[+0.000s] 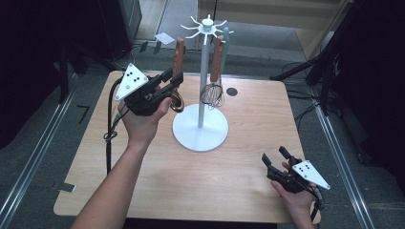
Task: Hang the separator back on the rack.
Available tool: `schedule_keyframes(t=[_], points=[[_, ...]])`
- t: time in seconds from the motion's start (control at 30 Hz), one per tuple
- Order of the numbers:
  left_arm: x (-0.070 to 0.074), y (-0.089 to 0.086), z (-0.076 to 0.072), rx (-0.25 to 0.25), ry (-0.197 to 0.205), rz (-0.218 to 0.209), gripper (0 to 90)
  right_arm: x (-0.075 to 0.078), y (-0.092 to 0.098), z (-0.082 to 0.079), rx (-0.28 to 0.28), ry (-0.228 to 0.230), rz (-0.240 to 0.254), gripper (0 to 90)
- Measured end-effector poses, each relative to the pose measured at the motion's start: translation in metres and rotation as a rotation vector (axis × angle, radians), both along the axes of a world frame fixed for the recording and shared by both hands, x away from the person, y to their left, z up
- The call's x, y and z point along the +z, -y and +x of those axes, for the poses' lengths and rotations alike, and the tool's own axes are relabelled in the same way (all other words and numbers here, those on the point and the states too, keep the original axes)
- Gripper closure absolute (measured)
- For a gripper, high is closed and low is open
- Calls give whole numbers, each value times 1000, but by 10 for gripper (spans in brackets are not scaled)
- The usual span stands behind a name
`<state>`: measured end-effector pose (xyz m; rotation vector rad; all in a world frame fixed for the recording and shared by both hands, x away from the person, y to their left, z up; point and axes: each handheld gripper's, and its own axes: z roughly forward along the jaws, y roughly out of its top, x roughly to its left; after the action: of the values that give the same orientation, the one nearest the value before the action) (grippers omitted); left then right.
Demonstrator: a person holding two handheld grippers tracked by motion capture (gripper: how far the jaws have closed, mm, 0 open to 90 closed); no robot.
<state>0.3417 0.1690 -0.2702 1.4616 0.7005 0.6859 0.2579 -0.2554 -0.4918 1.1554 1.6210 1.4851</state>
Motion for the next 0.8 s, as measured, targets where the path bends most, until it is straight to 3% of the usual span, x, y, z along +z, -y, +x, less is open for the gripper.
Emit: schedule_keyframes(t=[0.3, 0.8], points=[[4, 5, 4, -12, 15, -13, 701, 0, 1, 0, -3, 3, 2, 281], [7, 11, 12, -44, -10, -23, 701, 1, 3, 0, -4, 6, 6, 282]])
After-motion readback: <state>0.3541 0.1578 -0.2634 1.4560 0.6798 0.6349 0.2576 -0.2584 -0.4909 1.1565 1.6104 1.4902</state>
